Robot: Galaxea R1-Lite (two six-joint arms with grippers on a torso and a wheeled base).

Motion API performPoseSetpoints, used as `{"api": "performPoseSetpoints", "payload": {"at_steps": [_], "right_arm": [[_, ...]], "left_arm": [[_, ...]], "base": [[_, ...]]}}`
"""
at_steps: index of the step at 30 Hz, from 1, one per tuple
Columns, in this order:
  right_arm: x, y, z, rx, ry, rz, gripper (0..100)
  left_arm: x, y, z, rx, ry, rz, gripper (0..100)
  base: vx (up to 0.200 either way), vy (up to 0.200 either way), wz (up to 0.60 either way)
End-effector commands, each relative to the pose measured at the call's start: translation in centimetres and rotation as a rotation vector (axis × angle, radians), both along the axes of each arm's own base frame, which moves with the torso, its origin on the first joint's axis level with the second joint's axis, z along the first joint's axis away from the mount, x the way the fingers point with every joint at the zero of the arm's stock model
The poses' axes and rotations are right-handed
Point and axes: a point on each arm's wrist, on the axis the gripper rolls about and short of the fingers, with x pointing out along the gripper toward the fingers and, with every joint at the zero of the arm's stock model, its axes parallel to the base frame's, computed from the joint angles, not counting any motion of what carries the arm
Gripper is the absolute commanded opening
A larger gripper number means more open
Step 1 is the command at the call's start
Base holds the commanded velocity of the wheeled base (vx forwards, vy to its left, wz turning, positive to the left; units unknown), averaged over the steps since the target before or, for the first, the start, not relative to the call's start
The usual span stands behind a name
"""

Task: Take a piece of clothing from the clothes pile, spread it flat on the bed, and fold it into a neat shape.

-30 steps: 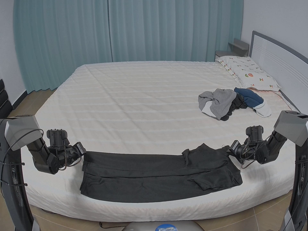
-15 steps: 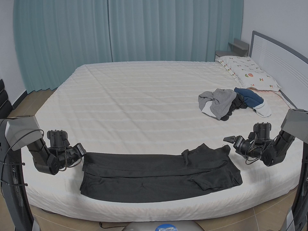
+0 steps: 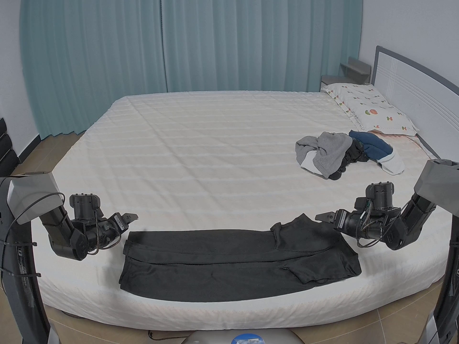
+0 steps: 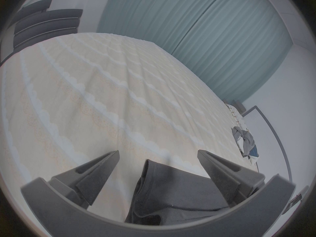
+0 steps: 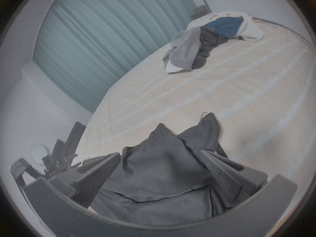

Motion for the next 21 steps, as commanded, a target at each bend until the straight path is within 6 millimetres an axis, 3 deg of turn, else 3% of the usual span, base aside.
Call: {"api": "performPoseSetpoints", "payload": {"at_steps": [1, 10, 11, 21], "right_arm": [[0.7, 0.3, -1.5, -0.031, 0.015, 0.029, 100], [1.6, 0.6, -3.0, -0.045, 0.052, 0.041, 100], [1.6, 0.6, -3.2, -0.051, 0.054, 0.046, 0], [0.7, -0.2, -2.5, -0.056, 0.053, 0.035, 0]], "left_arm": [[0.2, 0.3, 0.0, -0.010, -0.004, 0.014, 100], [0.2, 0.3, 0.0, -0.012, -0.004, 0.013, 100], [0.2, 0.3, 0.0, -0.012, -0.004, 0.013, 100], [0.2, 0.3, -0.1, -0.015, -0.003, 0.009, 100]], "base": [[0.000, 0.000, 0.00], [0.000, 0.000, 0.00], [0.000, 0.000, 0.00], [0.000, 0.000, 0.00]]}}
